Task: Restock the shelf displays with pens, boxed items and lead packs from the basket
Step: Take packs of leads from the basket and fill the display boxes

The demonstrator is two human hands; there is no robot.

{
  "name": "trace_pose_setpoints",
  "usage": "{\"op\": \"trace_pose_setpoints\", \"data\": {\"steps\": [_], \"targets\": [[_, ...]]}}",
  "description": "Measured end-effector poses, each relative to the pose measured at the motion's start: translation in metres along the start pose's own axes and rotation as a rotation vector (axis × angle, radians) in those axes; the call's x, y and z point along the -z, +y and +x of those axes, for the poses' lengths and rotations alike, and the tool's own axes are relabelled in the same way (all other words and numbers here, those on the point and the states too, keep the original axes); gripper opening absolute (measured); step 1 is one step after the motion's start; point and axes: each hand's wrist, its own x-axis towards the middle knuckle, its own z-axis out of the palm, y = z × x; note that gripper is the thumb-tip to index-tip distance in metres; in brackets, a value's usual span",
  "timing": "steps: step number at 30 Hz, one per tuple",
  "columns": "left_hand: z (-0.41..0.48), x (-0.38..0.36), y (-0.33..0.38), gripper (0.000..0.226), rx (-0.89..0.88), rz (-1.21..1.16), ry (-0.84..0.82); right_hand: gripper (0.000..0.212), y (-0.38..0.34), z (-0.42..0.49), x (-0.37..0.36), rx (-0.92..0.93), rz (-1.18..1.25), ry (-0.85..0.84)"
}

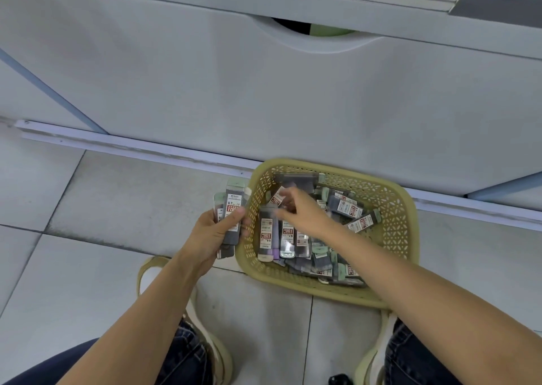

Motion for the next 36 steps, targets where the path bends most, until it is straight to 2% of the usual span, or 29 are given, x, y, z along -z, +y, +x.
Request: {"op": "trace_pose_setpoints", "data": {"steps": [3,7,9,15,17,20,23,27,29,31,33,36], "targets": [[0.001,0.000,-0.005,0.018,-0.005,0.014,0.026,0.073,0.004,0.004,-0.022,-0.026,-0.129,0.024],[0.002,-0.002,-0.007,0.015,-0.008,-0.018,0.073,0.075,0.004,0.005,-0.047,0.063,-0.297,0.099],[0.002,-0.002,-0.007,0.014,-0.006,-0.014,0.072,0.073,0.007,0.004,-0.049,0.090,-0.300,0.109],[0.003,-0.004,-0.003,0.014,0.013,0.000,0.065,0.036,0.014,-0.001,-0.021,-0.009,0.327,0.076],[0.004,-0.009,0.000,0.017,-0.001,0.028,0.086,0.036,0.012,-0.004,-0.005,-0.039,0.490,0.091],[0.004,-0.022,0.002,0.023,0.007,0.128,0.142,0.048,0.003,-0.011,0.019,-0.048,0.664,0.077],[-0.001,-0.040,0.006,0.034,-0.014,0.136,0.055,0.050,-0.012,-0.020,0.029,0.016,0.691,0.051],[-0.018,-0.057,0.012,0.041,-0.003,0.096,-0.049,0.075,-0.029,-0.034,0.037,0.090,0.620,0.051],[-0.025,-0.061,0.017,0.043,-0.026,0.110,-0.044,0.070,-0.034,-0.041,0.041,0.118,0.598,0.059],[-0.031,-0.062,0.024,0.050,-0.059,0.107,-0.039,0.055,-0.041,-0.047,0.047,0.157,0.596,0.059],[-0.037,-0.063,0.033,0.051,-0.077,0.130,-0.027,0.042,-0.047,-0.053,0.057,0.194,0.680,-0.022],[-0.046,-0.061,0.047,0.037,-0.097,0.150,-0.009,0.045,-0.055,-0.062,0.075,0.234,0.775,-0.166]]}}
